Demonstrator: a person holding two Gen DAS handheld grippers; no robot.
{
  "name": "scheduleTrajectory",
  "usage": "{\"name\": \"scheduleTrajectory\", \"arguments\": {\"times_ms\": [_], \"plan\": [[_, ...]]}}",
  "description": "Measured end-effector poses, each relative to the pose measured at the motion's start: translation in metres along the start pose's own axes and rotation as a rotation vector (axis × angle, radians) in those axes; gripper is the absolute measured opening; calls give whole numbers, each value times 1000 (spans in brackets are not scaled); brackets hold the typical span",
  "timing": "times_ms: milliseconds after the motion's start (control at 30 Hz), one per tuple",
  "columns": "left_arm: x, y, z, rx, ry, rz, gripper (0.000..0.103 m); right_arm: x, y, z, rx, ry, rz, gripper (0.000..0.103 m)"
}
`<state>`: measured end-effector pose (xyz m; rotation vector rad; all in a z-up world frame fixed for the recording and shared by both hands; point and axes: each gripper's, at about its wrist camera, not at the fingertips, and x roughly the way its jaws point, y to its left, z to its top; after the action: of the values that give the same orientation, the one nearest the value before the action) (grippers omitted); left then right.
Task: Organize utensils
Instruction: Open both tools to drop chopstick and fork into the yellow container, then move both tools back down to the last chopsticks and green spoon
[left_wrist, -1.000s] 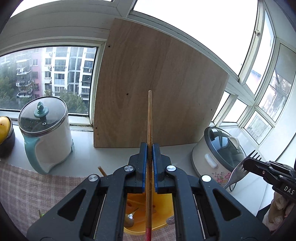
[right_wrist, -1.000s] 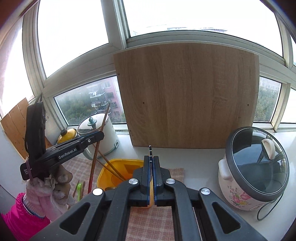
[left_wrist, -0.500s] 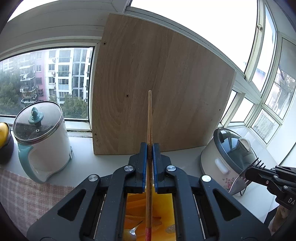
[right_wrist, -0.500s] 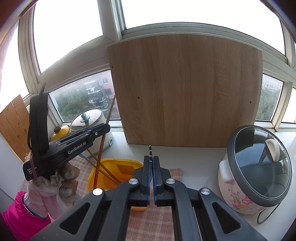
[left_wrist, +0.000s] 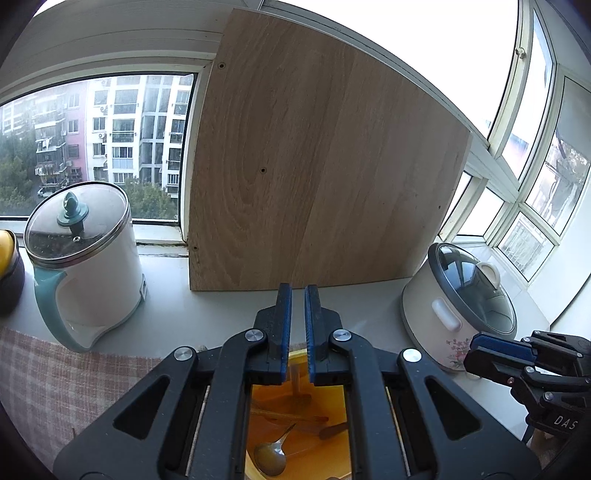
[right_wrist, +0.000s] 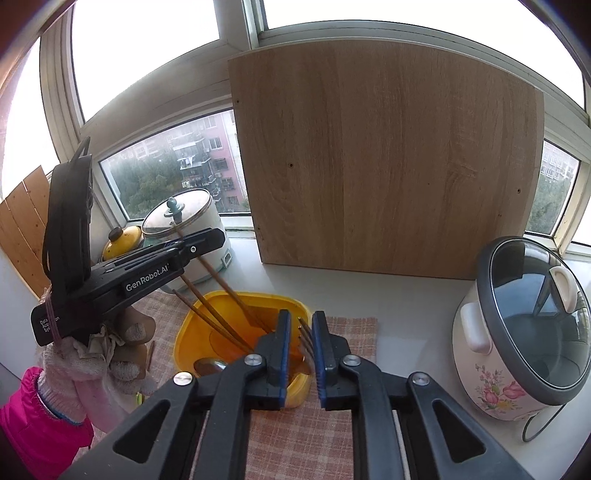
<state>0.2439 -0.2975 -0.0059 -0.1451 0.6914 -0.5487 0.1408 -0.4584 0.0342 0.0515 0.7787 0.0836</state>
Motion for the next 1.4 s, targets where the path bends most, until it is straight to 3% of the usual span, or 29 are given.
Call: {"name": "scheduleTrajectory", "arguments": {"times_ms": [33, 100, 167, 600, 633, 700, 733, 833, 1133, 1400], "plan": [[-2, 1, -1, -1, 4, -4, 4, -1, 2, 0, -3, -6, -4, 34], [-7, 3, -4, 3, 10, -14, 4, -1, 5, 1, -6, -13, -10, 35], [-12, 4, -7, 14, 11, -18, 4, -2, 8, 1, -6, -15, -15, 48], [-73, 38, -22, 57, 7, -24, 6, -14, 47, -15, 6, -72, -6, 89], [-79, 43, -24, 61, 7, -23, 8, -15, 51, -18, 10, -77, -3, 92], [-93, 55, -29, 68, 5, -24, 32, -16, 61, -23, 16, -88, -11, 99], [-100, 62, -32, 72, 2, -18, 37, -16, 66, -26, 17, -97, -19, 103], [-120, 85, -41, 76, 10, 25, 39, -18, 82, -36, 12, -116, -21, 103], [-162, 164, -81, 41, 76, 165, 39, -1, 133, -59, -59, -57, 57, 103], [-155, 212, -133, -55, 207, 197, 36, 40, 183, -76, -150, 54, 146, 78]]}}
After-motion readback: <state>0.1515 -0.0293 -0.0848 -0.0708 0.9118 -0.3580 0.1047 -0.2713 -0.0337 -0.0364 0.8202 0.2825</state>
